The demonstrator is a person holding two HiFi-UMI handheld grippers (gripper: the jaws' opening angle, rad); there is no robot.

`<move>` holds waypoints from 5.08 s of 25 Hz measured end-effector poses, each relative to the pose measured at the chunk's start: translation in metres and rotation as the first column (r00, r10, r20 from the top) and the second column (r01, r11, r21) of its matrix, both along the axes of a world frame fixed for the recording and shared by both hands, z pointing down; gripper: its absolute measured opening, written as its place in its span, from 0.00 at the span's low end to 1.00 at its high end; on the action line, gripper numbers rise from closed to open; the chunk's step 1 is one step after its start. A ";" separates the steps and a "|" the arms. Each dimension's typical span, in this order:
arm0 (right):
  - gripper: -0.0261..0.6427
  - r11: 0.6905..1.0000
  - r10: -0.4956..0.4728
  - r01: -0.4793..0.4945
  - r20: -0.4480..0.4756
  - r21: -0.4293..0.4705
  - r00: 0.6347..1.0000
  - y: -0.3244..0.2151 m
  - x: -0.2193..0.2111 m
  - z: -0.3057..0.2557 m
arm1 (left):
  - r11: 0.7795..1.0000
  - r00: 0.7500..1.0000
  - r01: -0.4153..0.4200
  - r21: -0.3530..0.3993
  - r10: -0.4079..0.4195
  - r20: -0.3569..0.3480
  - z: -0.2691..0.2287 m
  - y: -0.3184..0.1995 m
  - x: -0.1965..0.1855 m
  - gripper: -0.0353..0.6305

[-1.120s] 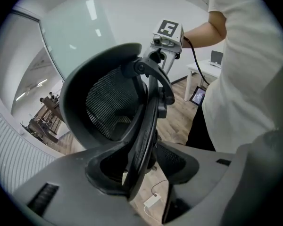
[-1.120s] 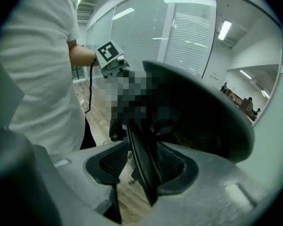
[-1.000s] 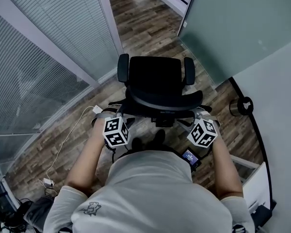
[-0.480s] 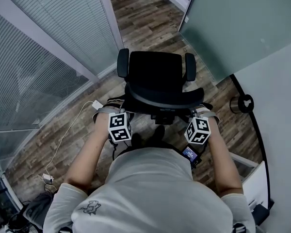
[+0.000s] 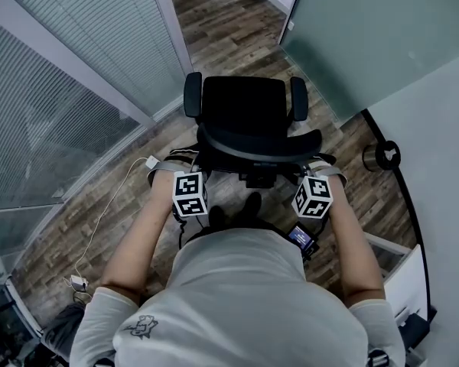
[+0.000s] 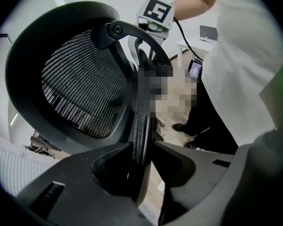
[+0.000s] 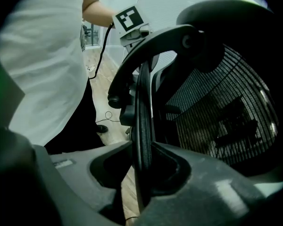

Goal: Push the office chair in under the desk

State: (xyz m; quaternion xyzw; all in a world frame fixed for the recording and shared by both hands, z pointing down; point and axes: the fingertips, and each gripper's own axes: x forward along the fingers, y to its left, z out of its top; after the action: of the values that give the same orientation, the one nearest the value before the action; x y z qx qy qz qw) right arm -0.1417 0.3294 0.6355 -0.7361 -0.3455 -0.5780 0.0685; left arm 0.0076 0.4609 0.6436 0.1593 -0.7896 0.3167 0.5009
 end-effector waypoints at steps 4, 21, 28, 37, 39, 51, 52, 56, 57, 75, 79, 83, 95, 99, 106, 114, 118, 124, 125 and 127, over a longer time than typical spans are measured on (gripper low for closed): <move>0.19 1.000 0.006 -0.006 0.005 -0.001 1.000 -0.005 0.003 -0.001 | 1.000 1.000 -0.008 -0.011 0.008 0.010 0.000 -0.003 0.001 0.24; 0.19 0.995 0.100 -0.100 0.004 -0.007 0.995 -0.036 0.027 -0.002 | 0.992 0.992 -0.124 -0.004 0.124 -0.014 -0.001 -0.024 0.013 0.24; 0.19 0.989 0.145 -0.144 0.005 -0.005 0.989 -0.057 0.038 -0.005 | 0.984 0.983 -0.180 0.001 0.180 -0.022 -0.003 -0.040 0.020 0.24; 0.20 0.973 0.231 -0.231 0.000 -0.012 0.973 -0.095 0.043 -0.003 | 0.963 0.962 -0.271 -0.013 0.270 -0.037 0.001 -0.067 0.012 0.24; 0.20 0.966 0.257 -0.257 -0.002 -0.012 0.967 -0.102 0.042 -0.003 | 0.957 0.957 -0.290 -0.016 0.289 -0.036 0.000 -0.070 0.006 0.24; 0.19 0.920 0.391 -0.391 -0.005 -0.011 0.920 -0.147 0.005 -0.005 | 0.922 0.921 -0.387 -0.024 0.385 -0.053 -0.001 -0.099 -0.057 0.23; 0.19 0.916 0.401 -0.401 -0.005 -0.010 0.916 -0.150 0.001 -0.006 | 0.919 0.918 -0.394 -0.024 0.393 -0.054 -0.001 -0.101 -0.063 0.23; 0.19 0.900 0.437 -0.437 -0.006 -0.007 0.900 -0.162 -0.014 -0.006 | 0.904 0.903 -0.427 -0.018 0.426 -0.058 -0.001 -0.110 -0.086 0.23; 0.19 0.895 0.445 -0.445 -0.005 -0.008 0.895 -0.165 -0.018 -0.007 | 0.900 0.899 -0.435 -0.020 0.434 -0.057 -0.001 -0.113 -0.092 0.23; 0.19 0.786 0.618 -0.617 0.003 -0.031 0.786 -0.235 -0.067 -0.014 | 0.797 0.798 -0.602 -0.044 0.599 -0.064 -0.008 -0.170 -0.183 0.24; 0.19 0.746 0.666 -0.665 0.006 -0.036 0.746 -0.245 -0.072 -0.013 | 0.756 0.757 -0.653 -0.045 0.650 -0.064 -0.008 -0.179 -0.200 0.24; 0.19 0.692 0.722 -0.721 0.004 -0.028 0.692 -0.255 -0.074 -0.013 | 0.706 0.707 -0.707 -0.042 0.704 -0.067 -0.007 -0.188 -0.217 0.24; 0.20 0.504 0.863 -0.863 0.001 -0.022 0.505 -0.278 -0.076 -0.010 | 0.516 0.518 -0.856 -0.044 0.853 -0.069 -0.003 -0.214 -0.265 0.24; 0.20 0.426 0.905 -0.904 0.002 -0.021 0.426 -0.288 -0.073 -0.010 | 0.437 0.439 -0.898 -0.041 0.896 -0.072 -0.003 -0.228 -0.279 0.24; 0.20 0.283 0.959 -0.959 0.004 -0.030 0.283 -0.301 -0.066 -0.009 | 0.295 0.298 -0.954 -0.053 0.952 -0.065 -0.003 -0.252 -0.299 0.24; 0.20 0.117 0.993 -0.992 0.006 -0.040 0.117 -0.324 -0.045 -0.008 | 0.122 0.126 -0.991 -0.061 0.990 -0.066 -0.002 -0.292 -0.308 0.24; 0.20 0.035 0.999 -0.998 0.008 -0.046 0.035 -0.343 -0.032 -0.010 | 0.037 0.042 -0.997 -0.067 0.997 -0.071 -0.004 -0.321 -0.308 0.24; 0.20 -0.088 0.996 -0.995 0.007 -0.055 -0.089 -0.377 -0.003 -0.011 | -0.086 -0.080 -0.994 -0.072 0.994 -0.073 -0.005 -0.373 -0.297 0.24; 0.20 -0.107 0.994 -0.993 0.008 -0.058 -0.108 -0.383 0.003 -0.011 | -0.103 -0.097 -0.992 -0.076 0.992 -0.074 -0.004 -0.382 -0.294 0.24; 0.20 -0.147 0.989 -0.987 0.007 -0.059 -0.147 -0.395 0.014 -0.011 | -0.140 -0.134 -0.987 -0.082 0.988 -0.074 -0.004 -0.401 -0.289 0.24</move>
State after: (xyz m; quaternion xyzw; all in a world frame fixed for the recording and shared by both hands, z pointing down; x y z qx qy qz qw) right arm -0.1278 -0.0661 0.6249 -0.2059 -0.7940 -0.3378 0.4616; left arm -0.2812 0.0596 0.6399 0.6693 -0.3836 0.6294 0.0935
